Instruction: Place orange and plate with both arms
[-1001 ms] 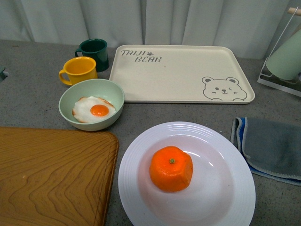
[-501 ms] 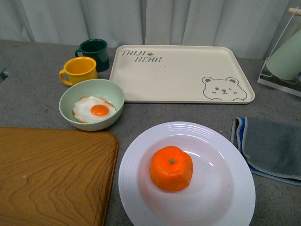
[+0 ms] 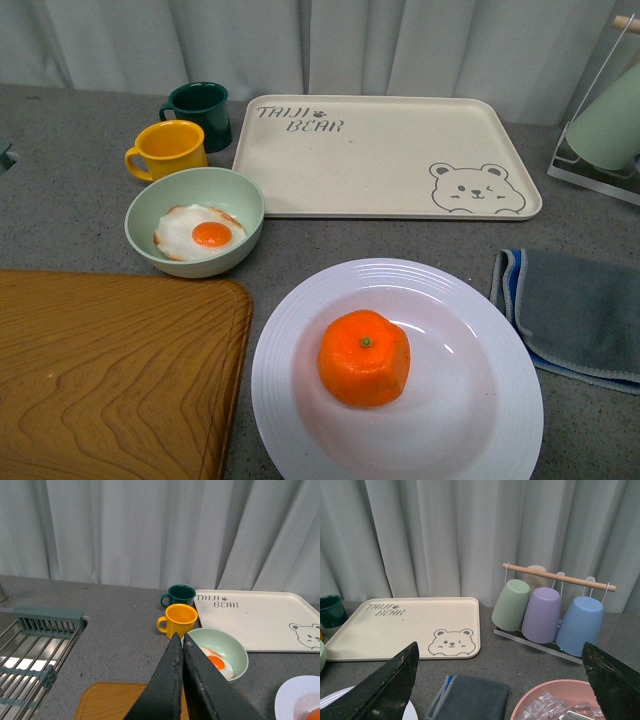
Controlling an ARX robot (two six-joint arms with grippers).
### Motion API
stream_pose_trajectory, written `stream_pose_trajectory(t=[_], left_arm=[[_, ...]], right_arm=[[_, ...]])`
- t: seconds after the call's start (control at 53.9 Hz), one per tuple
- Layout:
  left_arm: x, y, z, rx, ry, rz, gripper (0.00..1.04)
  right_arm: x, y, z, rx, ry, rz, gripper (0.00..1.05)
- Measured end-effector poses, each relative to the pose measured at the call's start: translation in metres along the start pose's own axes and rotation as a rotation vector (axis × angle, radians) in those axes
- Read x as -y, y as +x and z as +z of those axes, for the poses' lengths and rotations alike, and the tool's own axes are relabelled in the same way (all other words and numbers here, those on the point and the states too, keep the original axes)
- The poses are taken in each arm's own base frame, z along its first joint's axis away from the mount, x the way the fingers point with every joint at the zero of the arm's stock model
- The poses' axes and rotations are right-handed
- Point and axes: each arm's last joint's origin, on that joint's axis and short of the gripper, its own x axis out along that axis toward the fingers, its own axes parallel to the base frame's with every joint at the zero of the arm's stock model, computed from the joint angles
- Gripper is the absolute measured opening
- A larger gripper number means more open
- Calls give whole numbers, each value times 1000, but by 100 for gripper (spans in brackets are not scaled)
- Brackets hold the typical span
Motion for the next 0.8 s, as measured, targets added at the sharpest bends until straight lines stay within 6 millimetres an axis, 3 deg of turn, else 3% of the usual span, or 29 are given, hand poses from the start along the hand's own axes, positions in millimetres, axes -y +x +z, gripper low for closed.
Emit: stream_pose_trajectory(t=[0.111, 0.427, 0.482, 0.556, 0.593, 0.797], left_arm=[[0, 0, 0, 0, 0, 0, 8], [0, 0, 0, 0, 0, 0, 62], [0, 0, 0, 0, 0, 0, 74], [0, 0, 0, 0, 0, 0, 94], [0, 0, 0, 0, 0, 0, 99], [0, 0, 0, 0, 2, 0, 98]], right_arm=[[0, 0, 0, 0, 0, 0, 95], [0, 0, -1, -12, -9, -12, 95], [-2, 1, -1, -187, -62, -60, 95], [-16, 12, -11, -401, -54, 92, 95], [-19, 16, -14, -448, -26, 128, 95], [-35, 49, -46, -792, 280, 240, 95]])
